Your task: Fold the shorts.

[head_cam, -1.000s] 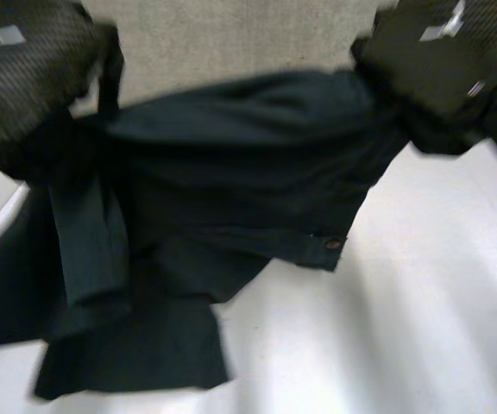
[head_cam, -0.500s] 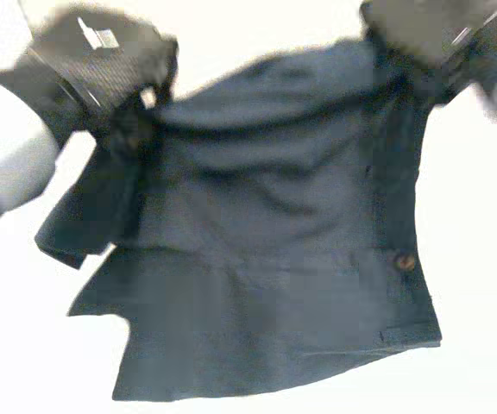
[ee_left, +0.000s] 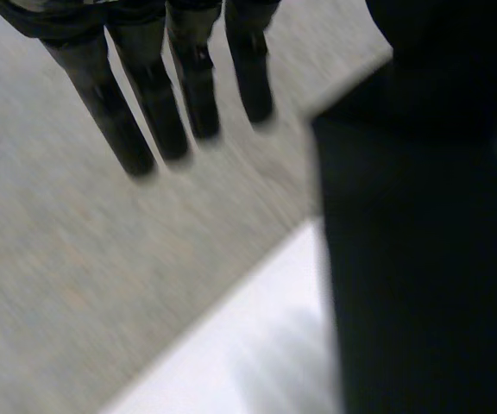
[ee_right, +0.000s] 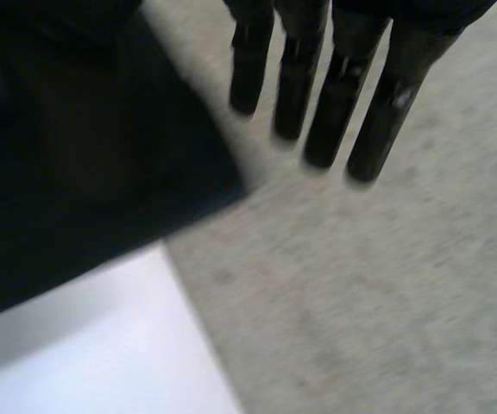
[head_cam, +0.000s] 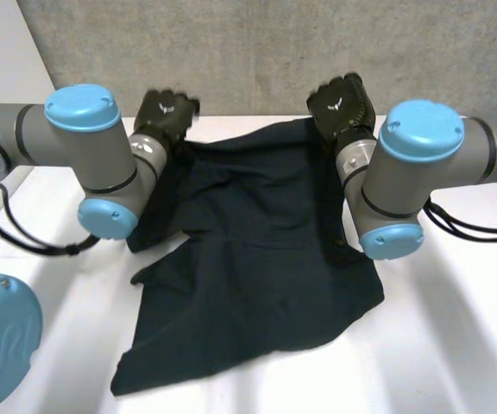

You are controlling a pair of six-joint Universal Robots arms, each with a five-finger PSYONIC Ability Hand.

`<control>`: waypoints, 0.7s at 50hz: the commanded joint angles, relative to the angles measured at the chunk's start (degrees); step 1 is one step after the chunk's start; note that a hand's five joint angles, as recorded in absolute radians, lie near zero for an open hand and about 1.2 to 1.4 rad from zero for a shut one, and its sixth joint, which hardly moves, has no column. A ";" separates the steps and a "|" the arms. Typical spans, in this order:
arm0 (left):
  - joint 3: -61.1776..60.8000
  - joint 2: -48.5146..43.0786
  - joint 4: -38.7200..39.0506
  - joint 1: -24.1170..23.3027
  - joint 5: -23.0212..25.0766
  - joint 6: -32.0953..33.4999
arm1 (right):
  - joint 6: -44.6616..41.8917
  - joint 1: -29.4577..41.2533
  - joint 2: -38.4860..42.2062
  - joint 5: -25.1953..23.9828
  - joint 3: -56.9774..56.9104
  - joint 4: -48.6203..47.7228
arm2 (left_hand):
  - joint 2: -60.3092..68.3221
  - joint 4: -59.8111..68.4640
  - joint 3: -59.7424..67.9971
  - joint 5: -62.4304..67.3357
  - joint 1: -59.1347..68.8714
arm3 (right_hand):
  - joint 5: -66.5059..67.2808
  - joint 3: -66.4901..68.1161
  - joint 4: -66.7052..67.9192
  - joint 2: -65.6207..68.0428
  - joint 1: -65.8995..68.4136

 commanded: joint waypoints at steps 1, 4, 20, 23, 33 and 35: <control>2.41 -2.33 12.36 -0.42 0.08 1.67 | -1.44 -0.85 1.73 -0.25 -0.20 -5.69 | -36.46 -37.47 -37.69 -39.60 -37.06 | -33.77 -34.77 -35.18 -34.25 -22.67; 0.66 -1.89 12.10 -0.77 0.00 1.76 | -0.03 -1.02 -0.72 -0.33 2.17 -2.61 | -36.46 -37.47 -37.69 -39.60 -37.06 | -33.77 -34.77 -35.18 -34.25 -22.67; -36.50 29.38 -3.62 -0.07 -3.42 -0.08 | 11.05 -7.96 -22.52 -15.09 26.16 23.41 | -33.06 -34.07 -34.29 -36.20 -33.66 | -28.68 -29.68 -30.09 -29.16 -17.58; -43.36 34.48 -6.26 -0.24 -5.27 -2.63 | 11.14 -10.15 -24.81 -19.47 31.59 25.08 | -30.54 -31.55 -31.77 -33.68 -31.14 | -19.27 -20.27 -20.68 -19.75 -8.17; -71.32 54.70 -8.82 -1.91 -5.28 -13.27 | 9.73 -15.87 -26.84 -30.92 50.07 16.40 | -18.43 -19.45 -19.66 -21.57 -19.03 | -16.37 -17.36 -17.77 -16.85 -5.26; -75.19 57.96 -8.55 -2.00 -5.36 -13.54 | 9.73 -16.05 -26.75 -31.10 52.18 12.97 | -10.18 -11.20 -11.42 -13.32 -10.78 | -14.86 -15.86 -16.27 -15.34 -3.76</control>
